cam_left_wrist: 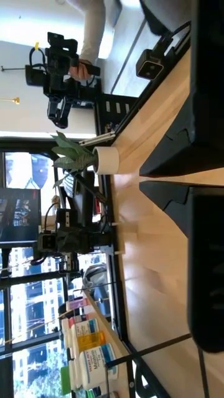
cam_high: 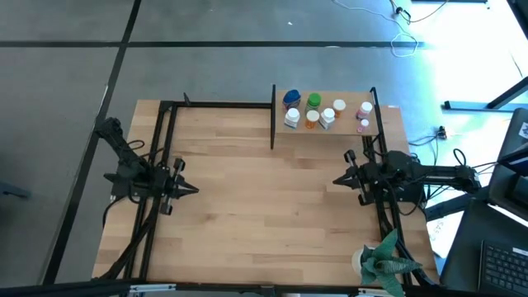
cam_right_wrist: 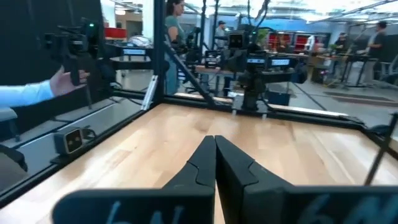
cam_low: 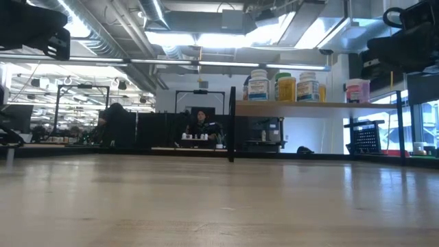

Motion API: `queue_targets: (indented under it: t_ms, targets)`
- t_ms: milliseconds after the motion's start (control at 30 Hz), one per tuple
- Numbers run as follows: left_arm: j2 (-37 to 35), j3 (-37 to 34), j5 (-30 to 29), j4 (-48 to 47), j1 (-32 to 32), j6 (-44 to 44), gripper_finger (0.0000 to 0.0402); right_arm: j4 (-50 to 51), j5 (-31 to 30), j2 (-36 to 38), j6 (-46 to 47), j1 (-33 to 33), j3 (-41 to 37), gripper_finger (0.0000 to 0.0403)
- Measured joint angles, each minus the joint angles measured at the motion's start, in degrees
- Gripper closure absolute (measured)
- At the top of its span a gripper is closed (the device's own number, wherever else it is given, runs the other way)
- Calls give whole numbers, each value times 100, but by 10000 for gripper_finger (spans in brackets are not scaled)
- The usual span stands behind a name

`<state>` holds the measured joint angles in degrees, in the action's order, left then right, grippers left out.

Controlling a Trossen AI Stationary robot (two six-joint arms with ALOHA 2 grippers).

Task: Pick and place medicine bottles onto shelf by color
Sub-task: Return to Home Position

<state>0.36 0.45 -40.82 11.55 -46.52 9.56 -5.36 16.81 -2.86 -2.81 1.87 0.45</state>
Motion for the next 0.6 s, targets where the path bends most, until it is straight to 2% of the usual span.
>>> queue_targets:
  t_ms: [367,600]
  targets:
    - [0,0,-3,-1,0,2,376,183,88,-2,-44,-2,4,399]
    - [0,0,-4,-2,0,2,383,181,86,-2,-43,0,4,399]
